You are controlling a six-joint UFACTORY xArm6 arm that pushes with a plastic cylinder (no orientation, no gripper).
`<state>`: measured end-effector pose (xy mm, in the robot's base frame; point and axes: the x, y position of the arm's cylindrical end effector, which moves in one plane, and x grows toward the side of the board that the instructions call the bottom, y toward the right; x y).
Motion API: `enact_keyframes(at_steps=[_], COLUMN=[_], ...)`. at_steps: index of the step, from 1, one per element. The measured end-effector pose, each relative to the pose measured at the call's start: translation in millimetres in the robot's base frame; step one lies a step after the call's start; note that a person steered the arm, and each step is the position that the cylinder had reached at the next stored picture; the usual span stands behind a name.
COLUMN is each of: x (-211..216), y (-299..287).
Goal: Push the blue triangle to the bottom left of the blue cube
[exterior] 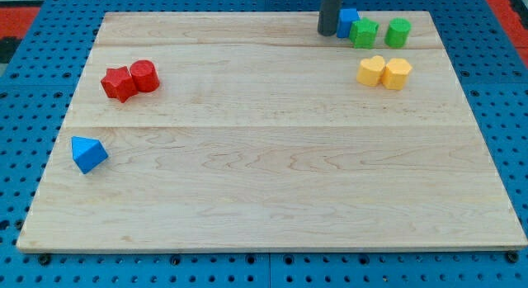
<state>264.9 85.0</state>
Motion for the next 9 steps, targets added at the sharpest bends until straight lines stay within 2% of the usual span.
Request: enact_keyframes(at_steps=[1,2,3,4,5,6,7,9], x=[77,199,293,315,252,200,173,209], y=[-52,-107,-226,-360,-381,-313,-237,-390])
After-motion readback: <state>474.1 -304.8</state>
